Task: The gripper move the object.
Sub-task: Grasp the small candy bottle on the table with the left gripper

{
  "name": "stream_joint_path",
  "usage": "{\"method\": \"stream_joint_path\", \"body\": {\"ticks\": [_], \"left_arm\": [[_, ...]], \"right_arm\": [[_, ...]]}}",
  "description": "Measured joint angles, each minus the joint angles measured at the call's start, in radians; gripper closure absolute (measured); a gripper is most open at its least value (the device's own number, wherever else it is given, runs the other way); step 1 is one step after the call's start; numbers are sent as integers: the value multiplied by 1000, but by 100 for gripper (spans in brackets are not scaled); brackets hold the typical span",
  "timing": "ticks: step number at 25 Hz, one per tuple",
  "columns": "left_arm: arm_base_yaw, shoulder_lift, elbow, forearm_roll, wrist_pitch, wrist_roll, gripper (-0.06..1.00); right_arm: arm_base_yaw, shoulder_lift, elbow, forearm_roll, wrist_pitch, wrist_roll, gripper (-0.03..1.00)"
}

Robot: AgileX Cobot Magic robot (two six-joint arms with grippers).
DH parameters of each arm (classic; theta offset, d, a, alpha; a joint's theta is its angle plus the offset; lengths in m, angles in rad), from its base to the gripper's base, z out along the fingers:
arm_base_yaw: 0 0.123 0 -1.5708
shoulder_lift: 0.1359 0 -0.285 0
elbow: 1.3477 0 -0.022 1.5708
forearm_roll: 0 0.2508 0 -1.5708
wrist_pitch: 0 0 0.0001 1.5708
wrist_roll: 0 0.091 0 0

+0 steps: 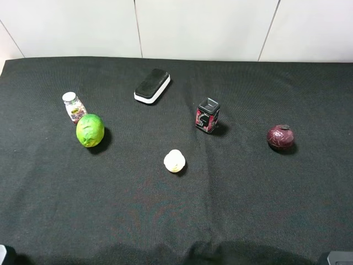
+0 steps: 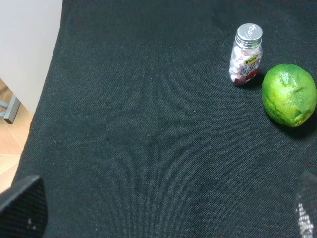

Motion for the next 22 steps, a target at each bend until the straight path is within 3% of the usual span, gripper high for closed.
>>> {"method": "stream_joint_path", "body": {"ticks": [22], "left_arm": [[0, 0, 0, 0, 0, 0, -5]], "right_arm": [[0, 0, 0, 0, 0, 0, 27]]}}
